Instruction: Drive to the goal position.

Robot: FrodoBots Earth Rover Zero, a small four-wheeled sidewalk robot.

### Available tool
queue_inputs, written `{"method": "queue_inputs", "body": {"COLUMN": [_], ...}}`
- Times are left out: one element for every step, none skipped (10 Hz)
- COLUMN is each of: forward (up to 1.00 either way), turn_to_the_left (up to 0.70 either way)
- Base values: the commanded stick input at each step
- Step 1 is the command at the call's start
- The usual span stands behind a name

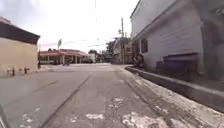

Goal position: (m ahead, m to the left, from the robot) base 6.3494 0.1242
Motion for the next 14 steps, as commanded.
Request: {"method": "queue_inputs", "body": {"forward": [0.7,0.7,0.7,0.7,0.7,0.7,0.7,0.7,0.7,0.7,0.7,0.7,0.7,0.7], "turn_to_the_left": [0.01,0.01,0.01,0.01,0.01,0.01,0.01,0.01,0.01,0.01,0.01,0.01,0.01,0.01]}}
